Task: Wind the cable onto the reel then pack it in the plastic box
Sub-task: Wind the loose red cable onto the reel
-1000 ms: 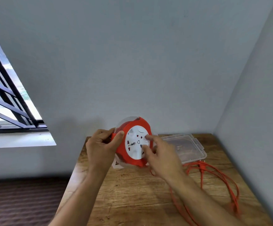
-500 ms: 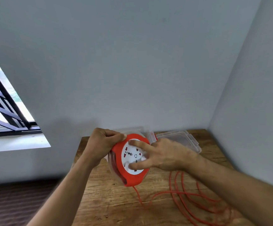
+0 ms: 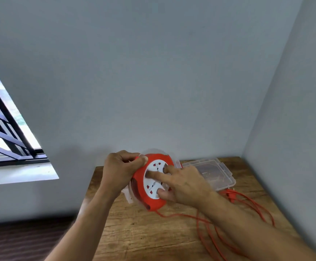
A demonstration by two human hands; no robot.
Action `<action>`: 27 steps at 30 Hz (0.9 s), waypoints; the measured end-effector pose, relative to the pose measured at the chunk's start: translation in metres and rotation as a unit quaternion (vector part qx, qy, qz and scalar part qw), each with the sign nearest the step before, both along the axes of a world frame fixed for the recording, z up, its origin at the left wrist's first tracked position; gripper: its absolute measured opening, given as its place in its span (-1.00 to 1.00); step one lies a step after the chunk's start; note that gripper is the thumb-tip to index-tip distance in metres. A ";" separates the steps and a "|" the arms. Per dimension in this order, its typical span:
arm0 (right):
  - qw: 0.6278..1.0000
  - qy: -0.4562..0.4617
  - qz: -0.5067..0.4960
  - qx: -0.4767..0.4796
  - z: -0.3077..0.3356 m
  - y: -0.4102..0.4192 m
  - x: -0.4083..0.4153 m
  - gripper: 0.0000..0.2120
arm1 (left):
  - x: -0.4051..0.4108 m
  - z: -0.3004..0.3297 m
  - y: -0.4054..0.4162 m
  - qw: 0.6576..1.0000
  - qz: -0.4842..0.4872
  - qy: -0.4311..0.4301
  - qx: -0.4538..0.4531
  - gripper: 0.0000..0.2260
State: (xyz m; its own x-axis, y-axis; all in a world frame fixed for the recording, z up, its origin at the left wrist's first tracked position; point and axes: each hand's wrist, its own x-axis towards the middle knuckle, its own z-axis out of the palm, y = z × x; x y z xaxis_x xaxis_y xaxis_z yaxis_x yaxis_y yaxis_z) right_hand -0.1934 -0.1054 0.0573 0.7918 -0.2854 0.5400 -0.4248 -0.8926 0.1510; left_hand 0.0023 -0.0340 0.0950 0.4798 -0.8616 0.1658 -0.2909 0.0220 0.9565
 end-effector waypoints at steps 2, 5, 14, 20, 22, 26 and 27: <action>0.980 -0.093 -0.109 0.135 -0.001 0.012 0.005 -0.43 | -0.008 0.000 0.000 0.999 0.014 0.003 -0.041 -0.85; 0.859 -0.252 -0.208 0.395 0.000 0.038 0.016 -0.42 | -0.018 -0.005 0.002 0.994 0.032 -0.033 -0.098 -0.89; 0.666 -0.364 -0.166 0.629 -0.006 0.044 0.015 -0.73 | -0.017 -0.013 0.002 0.996 0.064 -0.032 -0.056 -0.90; 0.992 -0.009 -0.022 0.123 -0.003 0.018 -0.024 -0.61 | -0.003 0.008 -0.007 0.999 0.006 0.033 0.013 -0.96; 0.995 0.080 0.053 0.021 0.001 0.006 -0.029 -0.49 | 0.000 0.015 -0.009 0.999 -0.024 0.012 0.044 -0.94; 0.972 0.173 0.152 -0.053 0.014 -0.016 -0.026 -0.45 | 0.007 0.030 -0.014 0.986 -0.103 -0.037 0.129 -0.86; 0.969 0.182 0.153 -0.070 0.019 -0.019 -0.024 -0.44 | 0.009 0.033 -0.015 0.982 -0.116 -0.040 0.141 -0.84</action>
State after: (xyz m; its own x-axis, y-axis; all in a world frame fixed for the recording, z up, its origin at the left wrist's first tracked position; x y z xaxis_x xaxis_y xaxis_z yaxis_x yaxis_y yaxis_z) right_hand -0.2178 -0.1245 0.0762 0.9731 0.0490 0.2253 -0.0389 -0.9282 0.3700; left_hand 0.0108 -0.0493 0.1281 0.2593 -0.9636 -0.0654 -0.3843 -0.1650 0.9083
